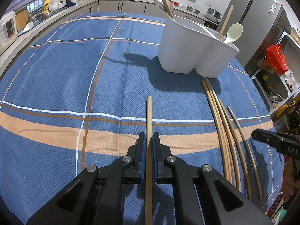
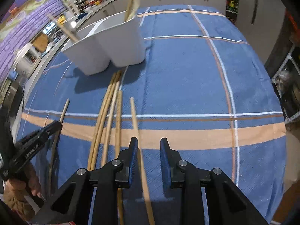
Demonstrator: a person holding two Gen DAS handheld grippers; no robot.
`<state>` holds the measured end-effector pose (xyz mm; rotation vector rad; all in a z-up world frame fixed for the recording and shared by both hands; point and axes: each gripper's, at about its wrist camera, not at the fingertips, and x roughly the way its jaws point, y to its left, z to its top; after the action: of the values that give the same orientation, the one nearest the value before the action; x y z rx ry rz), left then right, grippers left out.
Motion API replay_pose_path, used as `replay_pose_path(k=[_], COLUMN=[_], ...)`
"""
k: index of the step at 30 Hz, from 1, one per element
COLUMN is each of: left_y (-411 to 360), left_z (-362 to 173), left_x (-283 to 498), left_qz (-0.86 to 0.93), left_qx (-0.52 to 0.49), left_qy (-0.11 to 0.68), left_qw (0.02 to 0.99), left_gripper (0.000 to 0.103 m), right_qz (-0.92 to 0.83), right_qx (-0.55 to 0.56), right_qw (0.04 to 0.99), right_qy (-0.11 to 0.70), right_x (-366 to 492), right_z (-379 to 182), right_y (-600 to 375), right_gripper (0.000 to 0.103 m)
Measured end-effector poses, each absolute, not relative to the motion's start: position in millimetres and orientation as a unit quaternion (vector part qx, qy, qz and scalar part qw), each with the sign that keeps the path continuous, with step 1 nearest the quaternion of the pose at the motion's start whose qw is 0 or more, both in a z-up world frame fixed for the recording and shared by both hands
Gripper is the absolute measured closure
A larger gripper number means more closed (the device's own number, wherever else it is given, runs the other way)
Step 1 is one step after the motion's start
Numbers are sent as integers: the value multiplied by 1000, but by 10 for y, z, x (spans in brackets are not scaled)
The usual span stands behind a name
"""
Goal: Organize utensils
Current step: 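Hold both chopsticks and lift them off the cloth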
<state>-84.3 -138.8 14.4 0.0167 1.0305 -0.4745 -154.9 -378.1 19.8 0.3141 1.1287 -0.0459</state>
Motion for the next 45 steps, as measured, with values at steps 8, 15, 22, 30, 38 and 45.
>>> replay_pose_path(k=[8, 15, 22, 30, 38, 45], left_y=[-1344, -1251, -1411, -1490, -1575, -1681], left_z=[145, 132, 162, 169, 154, 137], left_x=[-753, -516, -419, -441, -466, -473], left_qz=[-234, -251, -250, -251, -259, -254], left_qx=[-10, -51, 1, 37, 62, 63], left_qy=[506, 553, 579, 576, 572, 561], left_qw=[830, 793, 776, 778, 776, 786], left_gripper=[97, 96, 96, 96, 96, 97], right_qz=[-36, -31, -26, -28, -31, -16], right_qx=[61, 35, 41, 35, 28, 27], right_qw=[823, 798, 759, 774, 770, 768], right_qy=[564, 601, 650, 632, 636, 640], right_x=[-1391, -1378, -1525, -1628, -1511, -1278], right_z=[51, 35, -96, -15, 24, 47], right_y=[-3595, -3650, -3788, -3697, -3644, -3528], right_gripper=[77, 77, 11, 42, 82, 89])
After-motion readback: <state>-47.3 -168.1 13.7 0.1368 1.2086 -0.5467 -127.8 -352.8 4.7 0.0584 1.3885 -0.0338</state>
